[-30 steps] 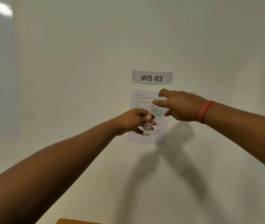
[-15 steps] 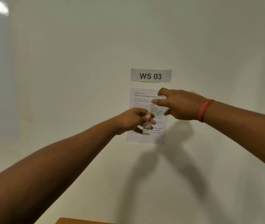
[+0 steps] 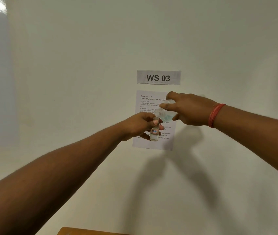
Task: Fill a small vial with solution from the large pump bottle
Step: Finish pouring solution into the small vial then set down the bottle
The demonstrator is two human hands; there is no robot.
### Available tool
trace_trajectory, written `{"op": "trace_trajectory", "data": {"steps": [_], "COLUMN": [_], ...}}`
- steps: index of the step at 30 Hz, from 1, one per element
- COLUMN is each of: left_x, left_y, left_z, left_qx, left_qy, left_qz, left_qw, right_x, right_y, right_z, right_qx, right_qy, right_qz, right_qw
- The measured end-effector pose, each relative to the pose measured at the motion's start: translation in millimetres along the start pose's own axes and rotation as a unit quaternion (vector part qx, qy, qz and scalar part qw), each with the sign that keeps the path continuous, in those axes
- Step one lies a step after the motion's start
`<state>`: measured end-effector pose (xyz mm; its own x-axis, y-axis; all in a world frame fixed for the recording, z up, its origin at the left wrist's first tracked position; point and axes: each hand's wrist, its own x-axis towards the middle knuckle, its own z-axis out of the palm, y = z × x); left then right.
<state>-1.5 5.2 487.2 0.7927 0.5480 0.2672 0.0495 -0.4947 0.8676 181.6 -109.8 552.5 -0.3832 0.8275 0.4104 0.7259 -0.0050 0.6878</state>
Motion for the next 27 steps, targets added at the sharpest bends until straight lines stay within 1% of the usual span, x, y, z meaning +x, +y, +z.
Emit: {"op": "trace_trajectory", "data": {"steps": [12, 27], "left_x": [6.2, 7.7], "left_y": [-2.9, -6.3], "left_z": [0.4, 1.9], "left_qx": [0.008, -0.014], "left_qy": [0.002, -0.004], "left_qz": [-0.001, -0.005], "left_qw": [1.000, 1.000], "right_x": [1.6, 0.7], "right_y": [2.6, 2.5], "right_z": [4.9, 10.0], "right_qx": [0.004, 0.002], "right_qy": [0.001, 0.002], "right_qz": [-0.005, -0.006], "right_qw": [1.000, 1.000]}}
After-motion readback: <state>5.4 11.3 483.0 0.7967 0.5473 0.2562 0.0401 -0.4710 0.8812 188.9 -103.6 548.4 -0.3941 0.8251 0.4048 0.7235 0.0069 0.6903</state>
